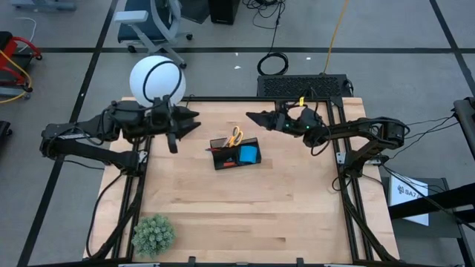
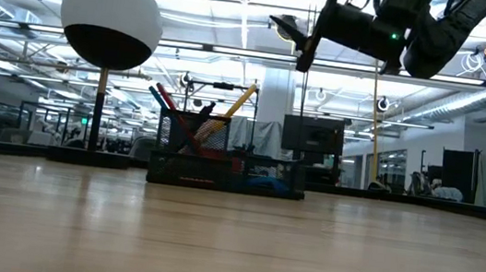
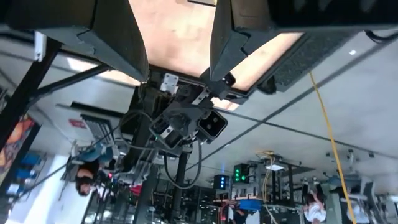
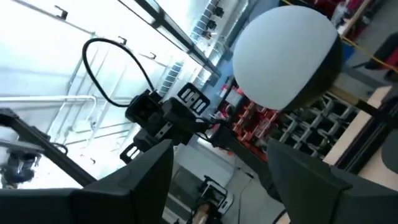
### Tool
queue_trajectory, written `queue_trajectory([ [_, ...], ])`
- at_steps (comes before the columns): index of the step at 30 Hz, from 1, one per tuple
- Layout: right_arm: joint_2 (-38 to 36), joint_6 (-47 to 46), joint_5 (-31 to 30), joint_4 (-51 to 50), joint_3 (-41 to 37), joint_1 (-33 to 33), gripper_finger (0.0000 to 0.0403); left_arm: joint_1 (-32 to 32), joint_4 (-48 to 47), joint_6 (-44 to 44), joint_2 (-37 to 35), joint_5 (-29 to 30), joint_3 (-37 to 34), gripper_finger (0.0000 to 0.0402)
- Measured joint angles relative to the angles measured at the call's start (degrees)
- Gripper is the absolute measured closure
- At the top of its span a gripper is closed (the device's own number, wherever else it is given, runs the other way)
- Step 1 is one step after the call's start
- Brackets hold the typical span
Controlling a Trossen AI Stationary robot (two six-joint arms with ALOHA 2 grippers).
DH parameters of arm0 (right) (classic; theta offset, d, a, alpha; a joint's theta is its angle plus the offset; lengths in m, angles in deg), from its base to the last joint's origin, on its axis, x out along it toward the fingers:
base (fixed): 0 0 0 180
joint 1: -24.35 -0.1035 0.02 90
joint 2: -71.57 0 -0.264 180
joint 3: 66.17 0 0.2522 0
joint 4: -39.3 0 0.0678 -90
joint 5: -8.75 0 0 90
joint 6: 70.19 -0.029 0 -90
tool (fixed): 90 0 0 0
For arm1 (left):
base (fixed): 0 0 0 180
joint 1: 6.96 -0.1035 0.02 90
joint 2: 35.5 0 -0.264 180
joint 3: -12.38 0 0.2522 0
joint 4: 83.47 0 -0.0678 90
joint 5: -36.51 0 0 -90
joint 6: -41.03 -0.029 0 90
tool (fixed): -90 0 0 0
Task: Pick and place office supplies into organizer
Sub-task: Return to Home Position
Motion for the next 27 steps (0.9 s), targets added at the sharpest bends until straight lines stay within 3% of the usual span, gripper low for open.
queue_trajectory([
  [5, 0.0, -0.93, 0.16, -2.5, 0.0, -0.02, 0.0149, 0.0, -0.24, 4.54, 0.08, -0.03, 0.0, 0.0231],
  [13, 0.02, -6.81, -1.54, -3.79, -0.02, -0.02, 0.0149, 0.02, -0.2, 4.67, 1.25, -0.09, 0.0, 0.0231],
  [19, -1.99, 1.52, 0.23, -0.61, -0.02, -2.76, 0.0149, 0.31, 4.03, 9.09, 1.36, -2.75, -0.02, 0.0231],
  [23, -6.83, 7.39, -0.29, -8.95, -0.02, -6.76, 0.0149, 2.51, 7.43, 5.1, 1.38, -5.18, -0.02, 0.0231],
  [27, -13.62, 13.25, -4.36, -20.07, -0.02, -10.66, 0.0149, 4.18, 7.8, 4.24, 1.36, -3.89, -0.02, 0.0231],
])
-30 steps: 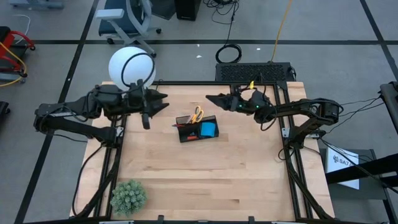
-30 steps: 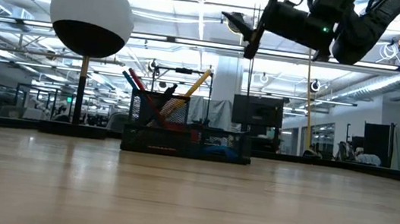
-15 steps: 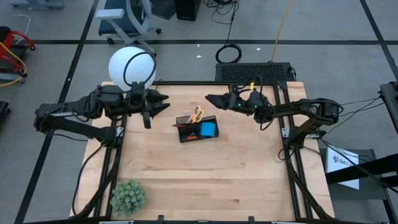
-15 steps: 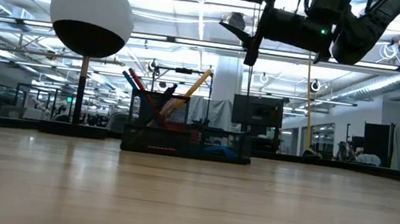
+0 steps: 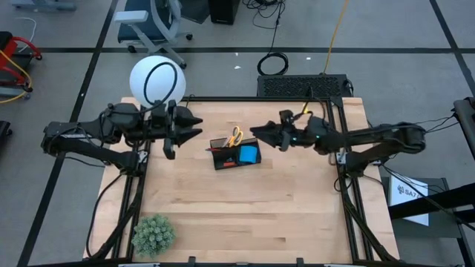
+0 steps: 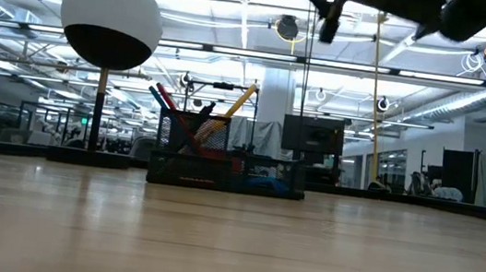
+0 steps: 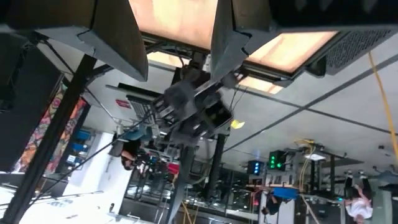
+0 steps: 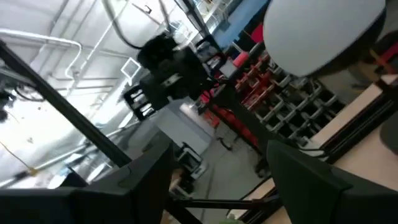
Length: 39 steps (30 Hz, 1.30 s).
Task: Pick and place office supplies into organizer
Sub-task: Return to Home Position
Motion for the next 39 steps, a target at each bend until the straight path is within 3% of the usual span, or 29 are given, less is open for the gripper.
queue_trajectory([
  [6, -10.38, 7.19, -4.62, -11.65, 0.0, -3.09, 0.0149, 1.79, 0.95, 0.22, 0.02, 0.43, 0.0, 0.0231],
  [20, -27.77, 13.33, -4.95, -26.58, 0.0, -3.26, 0.0149, 3.52, -3.25, -0.57, -2.58, -0.52, -0.02, 0.0231],
  [39, -38.48, 20.02, -6.28, -33.97, 0.0, -3.26, 0.0149, 3.52, -8.63, -5.17, -8.41, 3.99, -0.04, 0.0231],
])
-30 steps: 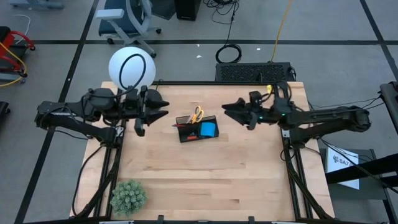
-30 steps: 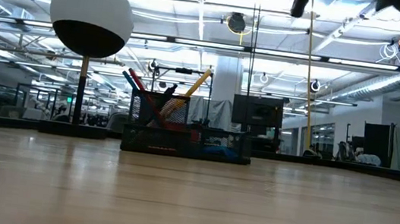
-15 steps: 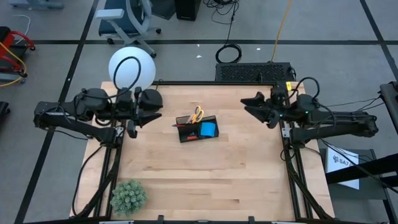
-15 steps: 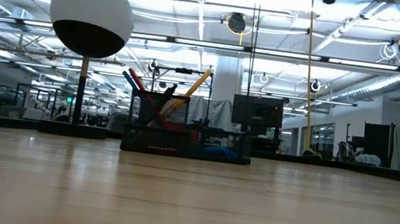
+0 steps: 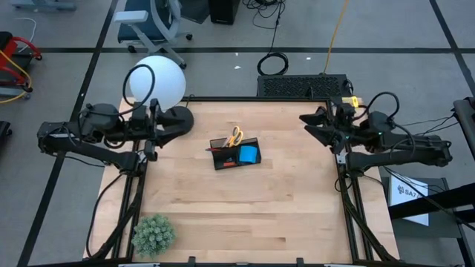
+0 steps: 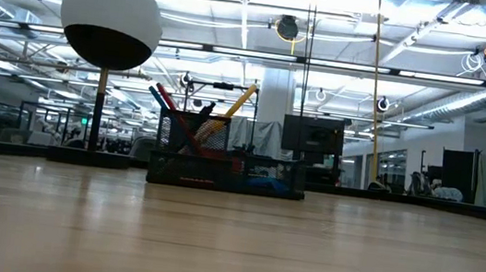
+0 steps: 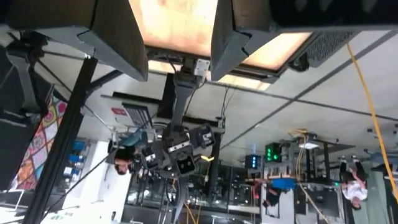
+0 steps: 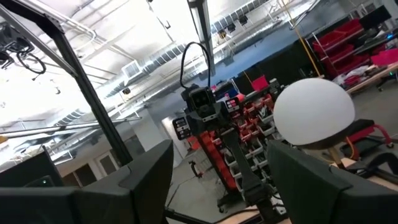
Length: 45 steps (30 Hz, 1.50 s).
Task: Pick and place office supplies into organizer
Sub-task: Return to Home Position
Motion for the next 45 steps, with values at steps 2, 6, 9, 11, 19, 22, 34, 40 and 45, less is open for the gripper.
queue_trajectory([
  [2, -0.99, 0.05, 0.0, -0.85, 0.0, 0.0, 0.0149, 0.0, 1.14, -0.02, -0.04, 0.01, -0.45, 0.0231],
  [6, -3.15, 0.28, -0.02, -1.03, -0.02, 0.0, 0.0149, 0.0, 4.17, 0.13, -1.78, 0.01, -3.91, 0.0231],
  [9, -4.94, 0.86, -0.02, -1.83, -0.02, 0.0, 0.0149, 0.0, 8.36, 1.93, -4.84, 0.01, -9.46, 0.0231],
  [11, -6.12, 1.54, -0.03, -2.31, -0.02, 0.0, 0.0149, 0.17, 12.27, 3.65, -7.01, -0.09, -13.47, 0.0231],
  [19, -11.76, 0.36, -0.26, 6.46, -7.87, 0.0, 0.0149, 3.82, 24.13, -0.41, -14.91, 3.61, -23.83, 0.0231],
  [22, -14.34, -1.9, -1.23, 13.51, -13.94, 0.0, 0.0149, 4.61, 23.68, -1.96, -17.02, 5.57, -24.98, 0.0231],
  [34, -24.7, 1.2, -1.29, 35.89, -30.89, 0.0, 0.0149, 5.35, 14.86, -5.77, -24.92, 7.51, -25.24, 0.0231],
  [40, -30.89, 3.56, -1.19, 31.31, -31.26, 0.0, 0.0149, 5.35, 12.33, -7.53, -29.46, 7.55, -25.24, 0.0231],
  [45, -35.26, 6.68, -1.32, 25.32, -31.28, 0.0, 0.0149, 5.35, 9.1, -6.02, -32.4, 7.55, -25.53, 0.0231],
])
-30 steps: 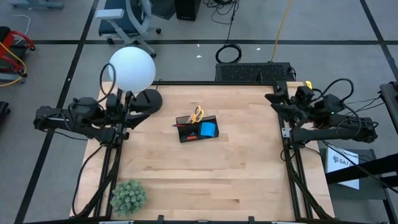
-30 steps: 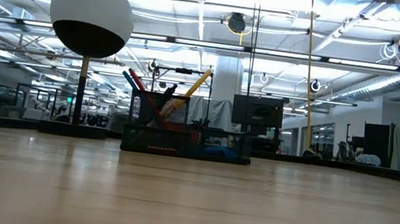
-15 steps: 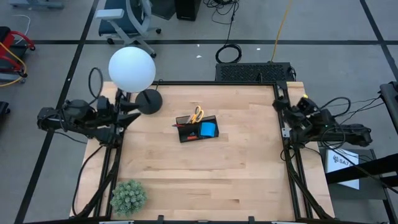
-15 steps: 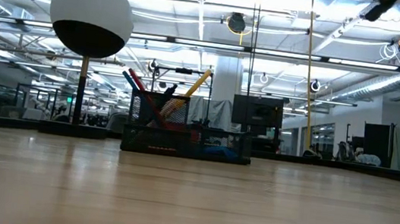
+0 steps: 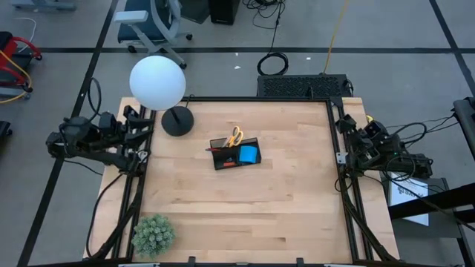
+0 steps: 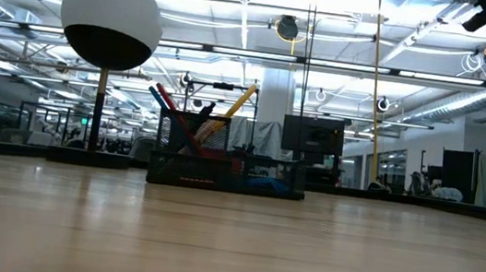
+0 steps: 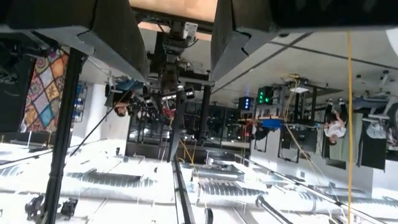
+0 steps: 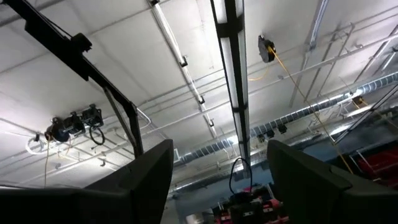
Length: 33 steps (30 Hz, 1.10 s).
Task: Pick and place office supplies into organizer
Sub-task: Return to Home Position
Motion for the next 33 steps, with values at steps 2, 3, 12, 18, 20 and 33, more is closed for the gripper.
queue_trajectory([
  [2, -0.76, 0.57, -0.17, -1.24, -0.04, 0.0, 0.0149, 0.0, 0.85, 0.39, -1.41, 0.0, -1.29, 0.0231],
  [3, -0.74, 0.67, -0.16, -1.09, -0.04, 0.0, 0.0149, 0.0, 1.59, 0.42, -2.16, -0.01, -2.18, 0.0231],
  [12, -0.67, 2.52, -0.17, -0.9, -0.04, 0.0, 0.0149, 0.0, 11.04, 3.54, -11.56, -0.08, -15.65, 0.0231],
  [18, -0.67, 2.56, -0.19, -1.07, -0.04, 0.0, 0.0149, 0.02, 18.07, 3.88, -11.23, -1.47, -21.41, 0.0231],
  [20, -0.68, 2.56, -0.27, -1.67, -0.04, 0.0, 0.0149, 0.08, 19.24, 3.89, -11.45, -1.89, -23.31, 0.0231],
  [33, -0.67, 3.77, -4.89, -7.06, -1.11, 0.02, 0.0149, 0.24, 28.87, 7.22, -11.47, -8.28, -33.03, 0.0231],
])
